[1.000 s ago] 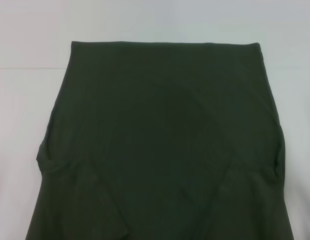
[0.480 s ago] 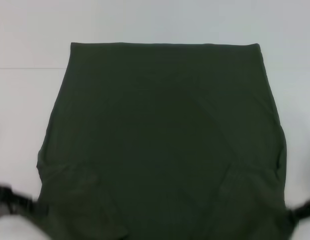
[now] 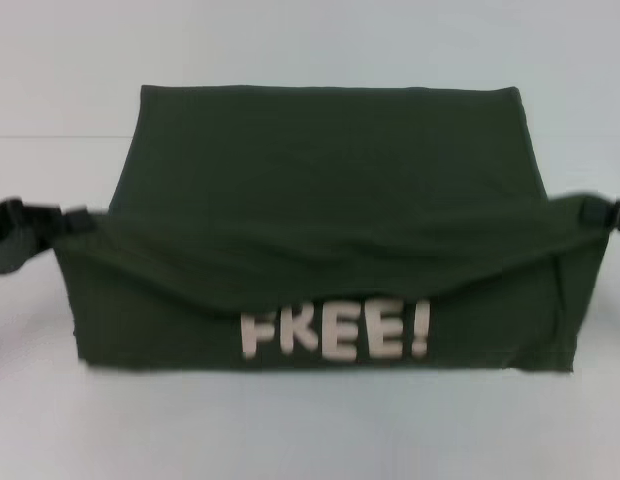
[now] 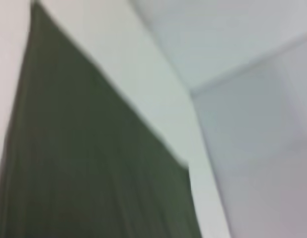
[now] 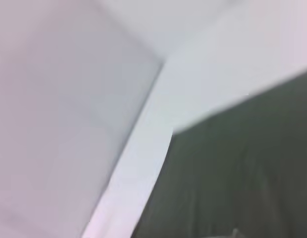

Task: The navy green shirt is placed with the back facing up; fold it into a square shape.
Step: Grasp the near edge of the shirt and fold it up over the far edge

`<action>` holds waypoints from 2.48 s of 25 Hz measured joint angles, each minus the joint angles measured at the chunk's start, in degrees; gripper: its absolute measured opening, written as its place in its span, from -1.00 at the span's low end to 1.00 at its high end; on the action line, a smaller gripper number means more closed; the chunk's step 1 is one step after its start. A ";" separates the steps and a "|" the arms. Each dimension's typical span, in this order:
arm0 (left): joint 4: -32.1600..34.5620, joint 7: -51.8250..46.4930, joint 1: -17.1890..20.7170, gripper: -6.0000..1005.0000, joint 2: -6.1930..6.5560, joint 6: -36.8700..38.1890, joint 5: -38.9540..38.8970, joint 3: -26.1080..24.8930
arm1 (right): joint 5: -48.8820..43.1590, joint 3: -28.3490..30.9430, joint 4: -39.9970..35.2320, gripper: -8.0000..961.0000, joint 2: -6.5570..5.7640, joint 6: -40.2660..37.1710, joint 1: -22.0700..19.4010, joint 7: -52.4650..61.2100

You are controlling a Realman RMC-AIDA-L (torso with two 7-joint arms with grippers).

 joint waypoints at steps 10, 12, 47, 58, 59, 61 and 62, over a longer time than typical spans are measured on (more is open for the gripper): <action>-2.68 12.56 -0.71 -0.90 -5.47 -13.40 -12.33 0.29 | 8.74 -0.44 5.63 -0.60 6.18 21.25 0.53 -10.40; -2.88 14.83 -1.39 -0.90 -6.16 -15.31 -13.75 0.30 | 8.90 -0.38 5.66 -0.59 7.01 24.49 1.37 -11.78; -9.80 50.99 -8.95 -0.82 -14.30 -43.63 -27.47 1.18 | 14.07 -1.38 11.12 -0.46 10.99 49.29 8.05 -27.81; -10.66 49.39 -6.71 -0.07 -13.93 -42.03 -30.46 1.28 | 14.11 -1.20 11.19 0.26 10.69 45.38 6.22 -27.20; -10.60 48.14 -6.27 0.03 -13.70 -40.89 -30.44 1.41 | 14.41 -1.17 10.77 0.31 10.51 42.86 5.43 -27.19; -10.50 42.36 -4.37 0.23 -12.29 -35.64 -30.27 2.24 | 15.08 -1.17 10.42 0.40 10.08 38.45 3.98 -27.18; -10.49 38.71 -2.85 0.33 -11.02 -31.54 -30.24 3.30 | 15.43 -1.30 10.29 0.45 9.75 35.28 3.08 -27.17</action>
